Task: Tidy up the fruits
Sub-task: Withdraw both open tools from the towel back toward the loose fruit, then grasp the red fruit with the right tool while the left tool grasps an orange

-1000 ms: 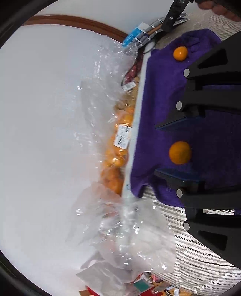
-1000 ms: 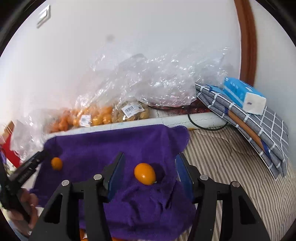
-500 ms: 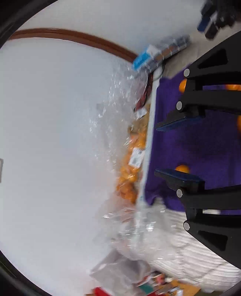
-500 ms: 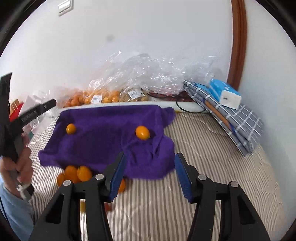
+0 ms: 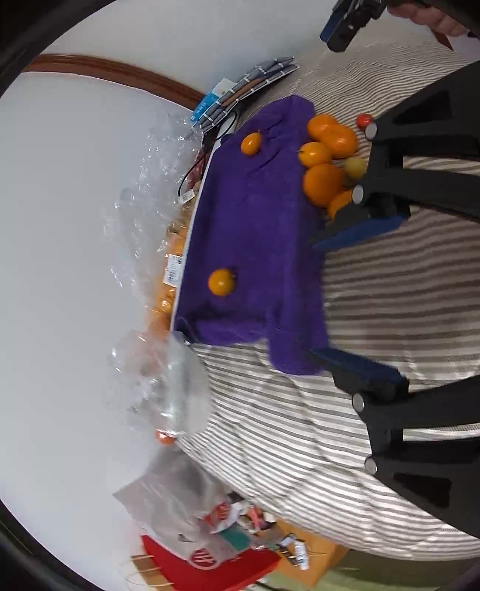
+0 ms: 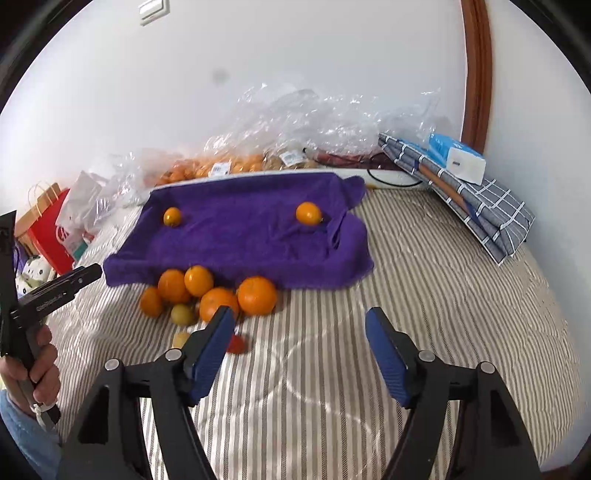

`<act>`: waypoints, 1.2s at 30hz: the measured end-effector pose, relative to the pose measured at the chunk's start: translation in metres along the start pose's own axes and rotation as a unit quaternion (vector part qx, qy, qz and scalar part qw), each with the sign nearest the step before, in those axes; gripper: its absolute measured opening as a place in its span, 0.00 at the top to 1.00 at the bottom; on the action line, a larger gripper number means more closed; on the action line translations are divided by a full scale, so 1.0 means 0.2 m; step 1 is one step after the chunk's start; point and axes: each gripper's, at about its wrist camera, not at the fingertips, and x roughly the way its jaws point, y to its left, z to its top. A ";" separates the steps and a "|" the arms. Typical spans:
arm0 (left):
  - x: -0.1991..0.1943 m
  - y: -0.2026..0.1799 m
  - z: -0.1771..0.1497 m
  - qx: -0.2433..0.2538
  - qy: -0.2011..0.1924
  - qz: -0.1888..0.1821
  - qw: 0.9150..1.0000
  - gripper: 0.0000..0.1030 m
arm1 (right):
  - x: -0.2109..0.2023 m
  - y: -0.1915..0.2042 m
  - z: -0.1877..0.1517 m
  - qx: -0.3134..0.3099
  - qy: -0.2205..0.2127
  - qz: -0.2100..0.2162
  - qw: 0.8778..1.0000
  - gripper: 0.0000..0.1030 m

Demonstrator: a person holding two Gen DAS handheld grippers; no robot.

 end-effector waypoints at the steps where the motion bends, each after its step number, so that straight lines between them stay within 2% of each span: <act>1: -0.01 0.01 -0.02 -0.004 -0.001 -0.002 1.000 0.42 | 0.00 0.01 -0.02 -0.002 0.001 0.001 1.000 0.25; 9: 0.01 0.08 -0.14 -0.006 -0.003 0.000 1.000 0.42 | 0.07 0.03 -0.10 -0.005 0.019 -0.001 1.000 0.23; 12: 0.03 0.10 -0.18 -0.007 0.014 -0.026 1.000 0.42 | 0.10 0.04 -0.12 -0.002 0.023 0.005 1.000 0.23; 13: 0.01 0.11 -0.18 -0.014 0.006 -0.039 0.999 0.42 | 0.12 0.04 -0.11 -0.003 0.024 0.007 1.000 0.24; 15: -0.02 0.15 -0.18 -0.031 -0.008 -0.056 0.998 0.42 | 0.15 0.06 -0.11 -0.007 0.023 0.013 1.000 0.28; 17: 0.00 0.17 -0.19 -0.041 0.004 -0.049 0.998 0.42 | 0.18 0.08 -0.11 -0.010 0.026 0.015 0.999 0.37; 19: 0.02 0.17 -0.19 -0.044 0.017 -0.045 0.998 0.43 | 0.21 0.09 -0.10 -0.009 0.032 0.025 0.999 0.42; 24: 0.02 0.15 -0.19 -0.030 0.020 -0.040 0.999 0.42 | 0.25 0.16 -0.10 -0.010 0.030 0.066 0.997 0.43; 29: 0.03 0.16 -0.19 -0.031 0.021 -0.037 0.999 0.42 | 0.31 0.23 -0.12 -0.024 0.039 0.071 0.996 0.56; 36: 0.04 0.16 -0.19 -0.033 0.026 -0.039 0.998 0.42 | 0.40 0.25 -0.14 -0.028 0.059 0.066 0.996 0.62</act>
